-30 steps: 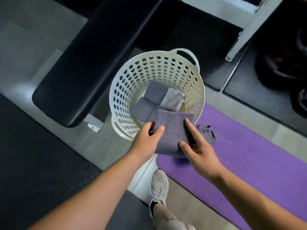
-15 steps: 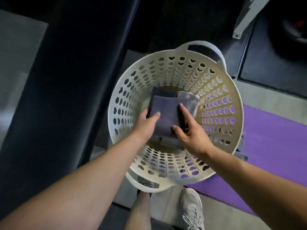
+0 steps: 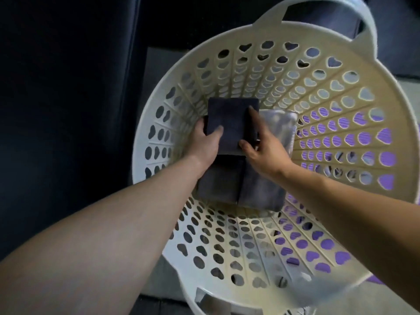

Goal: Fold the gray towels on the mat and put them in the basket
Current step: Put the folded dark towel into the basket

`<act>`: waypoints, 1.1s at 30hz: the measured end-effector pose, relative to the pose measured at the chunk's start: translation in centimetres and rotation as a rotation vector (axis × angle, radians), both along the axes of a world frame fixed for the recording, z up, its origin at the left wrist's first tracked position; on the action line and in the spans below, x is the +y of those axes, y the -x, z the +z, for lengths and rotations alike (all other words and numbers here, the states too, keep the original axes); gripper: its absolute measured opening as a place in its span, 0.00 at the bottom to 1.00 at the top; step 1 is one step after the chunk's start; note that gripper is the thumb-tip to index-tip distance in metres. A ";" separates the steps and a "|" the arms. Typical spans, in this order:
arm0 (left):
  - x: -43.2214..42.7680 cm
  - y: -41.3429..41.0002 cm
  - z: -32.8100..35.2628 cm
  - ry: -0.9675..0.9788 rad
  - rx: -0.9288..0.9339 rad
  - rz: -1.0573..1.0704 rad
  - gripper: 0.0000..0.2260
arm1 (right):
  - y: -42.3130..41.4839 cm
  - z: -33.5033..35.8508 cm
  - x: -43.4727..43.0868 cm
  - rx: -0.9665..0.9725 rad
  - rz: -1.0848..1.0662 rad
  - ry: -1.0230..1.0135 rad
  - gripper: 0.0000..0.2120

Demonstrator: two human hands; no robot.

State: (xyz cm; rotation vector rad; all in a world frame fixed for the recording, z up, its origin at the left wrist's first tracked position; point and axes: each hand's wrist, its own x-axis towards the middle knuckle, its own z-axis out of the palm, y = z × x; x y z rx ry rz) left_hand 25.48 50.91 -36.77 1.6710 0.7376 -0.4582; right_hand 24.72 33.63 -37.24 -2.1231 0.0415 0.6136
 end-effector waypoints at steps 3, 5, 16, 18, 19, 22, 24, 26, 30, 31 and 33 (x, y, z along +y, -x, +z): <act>0.2 -0.2 -1.4 -0.044 0.012 -0.090 0.20 | 0.1 -1.4 0.1 0.000 0.028 0.051 0.41; 0.3 -0.3 -2.1 -0.070 0.040 -0.167 0.21 | 0.2 -2.0 -0.1 -0.008 0.030 0.071 0.41; 0.4 -2.1 -3.6 -0.195 0.182 -0.255 0.24 | -1.1 -3.3 0.3 -0.035 0.049 0.105 0.41; 0.5 -2.2 -3.2 -0.199 0.186 -0.274 0.24 | -1.0 -3.0 0.0 -0.043 0.054 0.111 0.41; 0.5 -2.1 -2.8 -0.204 0.181 -0.289 0.23 | -0.8 -2.7 -0.3 -0.059 0.057 0.116 0.40; 0.3 -1.7 -1.8 -0.225 0.139 -0.308 0.19 | -0.2 -1.5 -1.2 -0.098 0.056 0.113 0.38; 0.0 -1.6 -1.0 -0.268 0.102 -0.322 0.21 | 0.4 -0.7 -1.9 -0.113 0.090 0.108 0.36; -0.2 -1.7 0.0 -0.342 0.068 -0.357 0.26 | 0.9 0.1 -2.5 -0.122 0.123 0.116 0.35; -0.7 -0.9 3.1 -0.490 -0.032 -0.429 0.30 | 1.8 2.1 -3.0 -0.117 0.090 0.180 0.32; -0.8 -0.6 3.9 -0.522 -0.055 -0.457 0.29 | 1.9 2.6 -3.2 -0.119 0.086 0.204 0.29; -1.0 0.0 5.2 -0.558 -0.081 -0.514 0.25 | 2.2 4.0 -3.7 -0.128 0.099 0.257 0.24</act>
